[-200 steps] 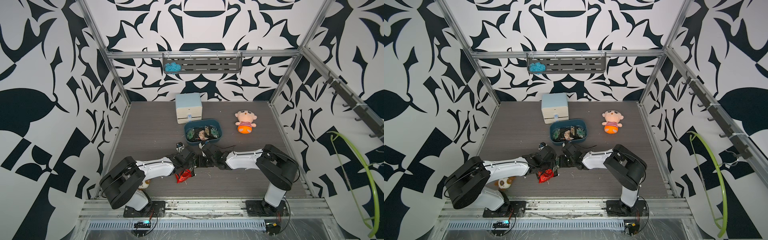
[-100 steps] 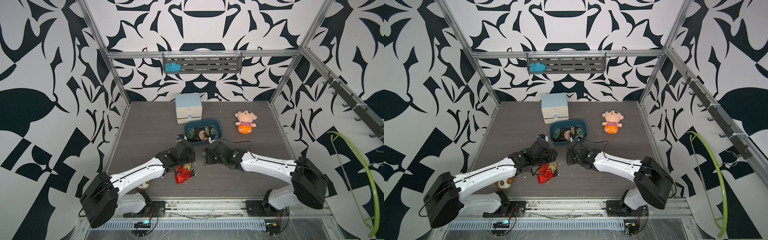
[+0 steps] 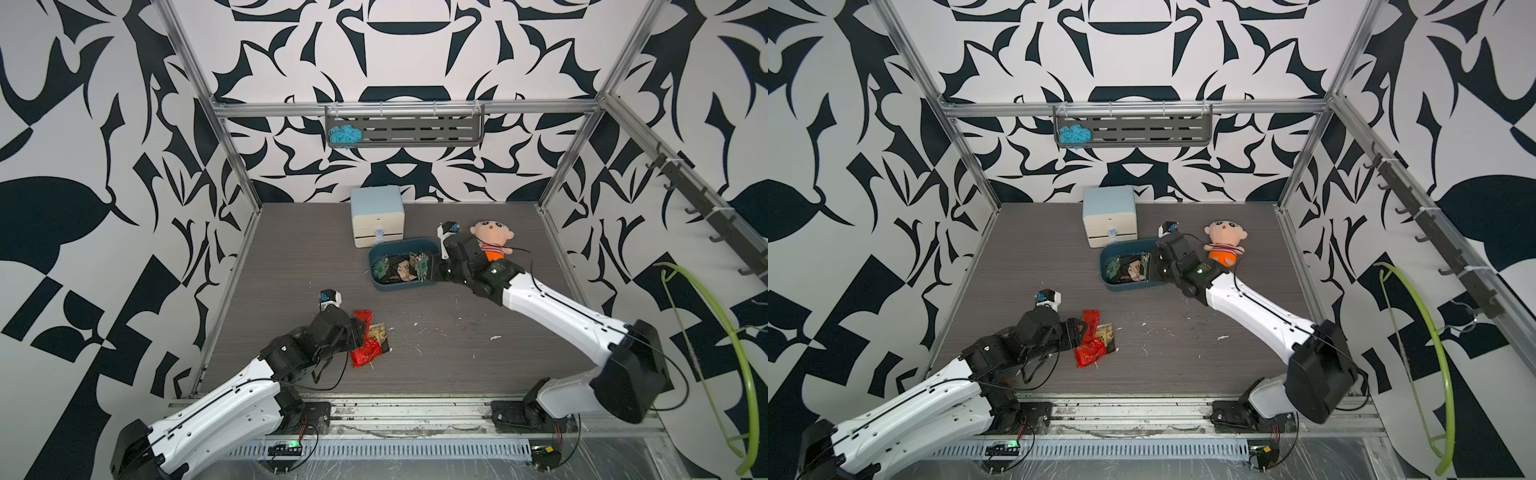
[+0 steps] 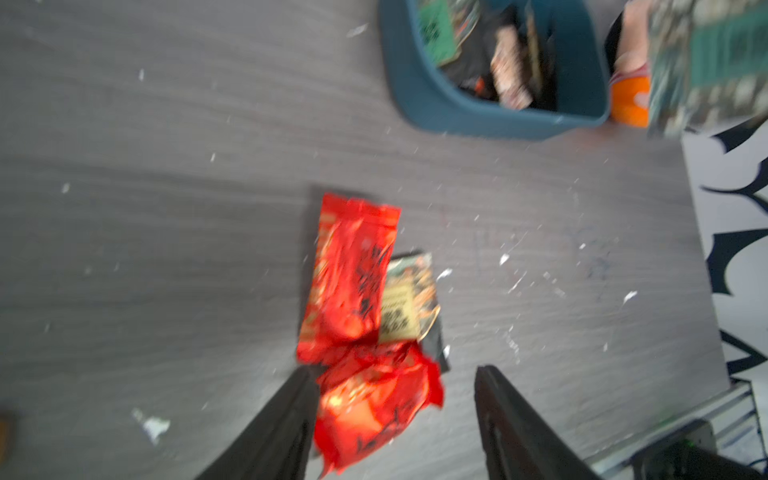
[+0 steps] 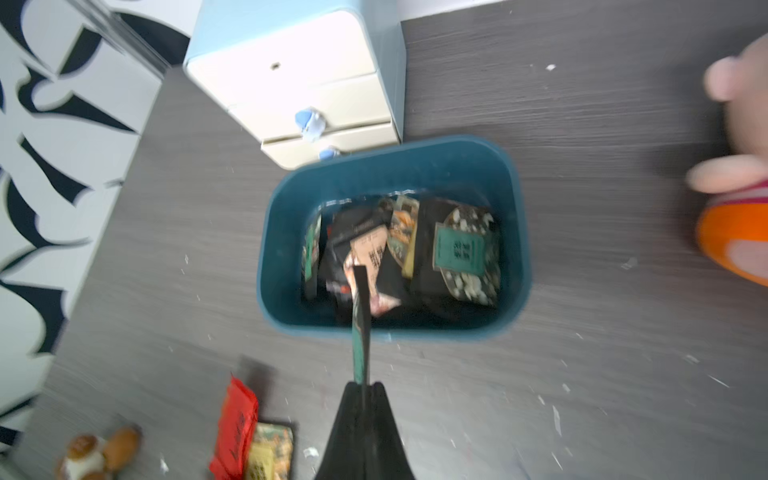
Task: Put the tea bags into the storage box
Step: Place the tea bag in the storage box.
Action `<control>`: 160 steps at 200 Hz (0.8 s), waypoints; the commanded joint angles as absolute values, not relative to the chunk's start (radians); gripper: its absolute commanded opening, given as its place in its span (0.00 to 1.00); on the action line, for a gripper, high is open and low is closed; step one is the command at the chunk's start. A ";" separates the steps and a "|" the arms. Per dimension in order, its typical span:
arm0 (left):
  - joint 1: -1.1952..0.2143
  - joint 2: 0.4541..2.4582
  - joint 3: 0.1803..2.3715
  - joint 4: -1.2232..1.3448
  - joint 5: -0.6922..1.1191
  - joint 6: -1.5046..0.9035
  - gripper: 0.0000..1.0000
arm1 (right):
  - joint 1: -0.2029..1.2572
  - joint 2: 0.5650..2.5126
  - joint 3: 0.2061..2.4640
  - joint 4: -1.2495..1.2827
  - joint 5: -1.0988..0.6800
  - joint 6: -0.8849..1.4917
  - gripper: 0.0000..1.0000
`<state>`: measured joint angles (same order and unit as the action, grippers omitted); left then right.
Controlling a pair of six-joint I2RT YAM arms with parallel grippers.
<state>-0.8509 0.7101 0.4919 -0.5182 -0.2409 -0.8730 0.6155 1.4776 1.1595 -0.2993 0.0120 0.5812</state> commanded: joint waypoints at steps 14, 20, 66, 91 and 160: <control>-0.848 0.628 0.458 -0.645 -0.172 -0.899 0.68 | 0.557 1.634 1.253 -0.171 -0.219 0.650 0.00; -0.849 0.619 0.453 -0.656 -0.173 -0.905 0.68 | 0.553 1.659 1.268 -0.166 -0.224 0.654 0.00; -0.848 0.620 0.423 -0.677 -0.201 -0.947 0.67 | 0.530 1.805 1.369 -0.227 -0.191 0.661 0.14; -0.848 0.665 0.418 -0.666 -0.229 -0.964 0.67 | 0.529 1.787 1.376 -0.284 -0.119 0.627 0.30; -0.849 0.830 0.387 -0.479 -0.238 -0.979 0.56 | 0.541 1.515 1.226 -0.431 -0.001 0.530 0.60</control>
<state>-0.8509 0.7887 0.3851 -0.5434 -0.2035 -0.9699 0.5316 1.6485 1.2915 -0.3847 -0.0380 0.5640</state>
